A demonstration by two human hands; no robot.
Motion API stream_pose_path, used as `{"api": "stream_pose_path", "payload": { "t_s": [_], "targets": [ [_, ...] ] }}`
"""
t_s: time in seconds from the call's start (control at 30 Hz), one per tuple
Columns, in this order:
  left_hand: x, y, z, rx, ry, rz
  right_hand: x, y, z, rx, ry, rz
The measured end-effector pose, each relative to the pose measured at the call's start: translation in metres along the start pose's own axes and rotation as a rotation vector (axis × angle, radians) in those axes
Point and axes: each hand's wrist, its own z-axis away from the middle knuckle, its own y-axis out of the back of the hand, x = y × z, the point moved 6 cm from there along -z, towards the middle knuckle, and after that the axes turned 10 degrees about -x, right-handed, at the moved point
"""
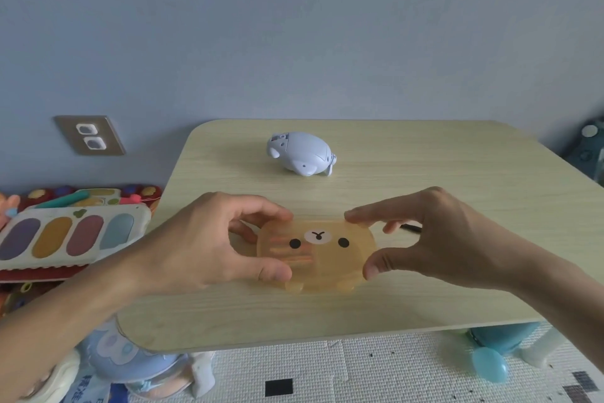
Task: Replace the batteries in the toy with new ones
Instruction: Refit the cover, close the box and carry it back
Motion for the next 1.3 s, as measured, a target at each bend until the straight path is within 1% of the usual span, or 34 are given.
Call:
{"api": "stream_pose_path", "payload": {
  "t_s": [0.1,0.2,0.27,0.4,0.57,0.63,0.73,0.87,1.0,1.17,1.3],
  "targets": [
    [0.003,-0.003,0.0,-0.016,-0.017,-0.068,0.019,0.02,0.003,0.056,-0.059,0.027],
    [0.008,-0.013,-0.002,-0.021,-0.035,-0.126,0.051,0.036,0.008,0.104,-0.216,0.207],
    [0.01,-0.022,-0.005,-0.019,-0.048,-0.172,0.069,0.036,0.008,0.125,-0.261,0.235],
    [0.01,-0.028,-0.009,0.043,-0.044,-0.198,0.083,0.027,0.007,0.198,-0.25,0.131],
    [0.009,-0.028,-0.009,0.07,-0.026,-0.183,0.08,0.021,0.006,0.295,-0.23,0.063],
    [0.009,-0.024,-0.008,0.084,-0.02,-0.167,0.078,0.026,0.008,0.336,-0.229,0.023],
    [0.014,0.0,-0.008,0.123,-0.004,-0.111,0.065,0.05,0.012,0.454,-0.177,-0.108],
    [0.046,0.062,-0.007,0.192,0.019,-0.051,0.025,0.093,0.006,0.516,-0.108,-0.231],
    [0.102,0.141,0.002,0.256,0.044,-0.084,-0.041,0.158,0.003,0.525,-0.068,-0.253],
    [0.205,0.256,0.033,0.307,0.131,-0.106,-0.154,0.285,0.026,0.549,-0.05,-0.275],
    [0.319,0.363,0.076,0.312,0.162,-0.073,-0.257,0.409,0.062,0.559,-0.023,-0.307]
  ]
}}
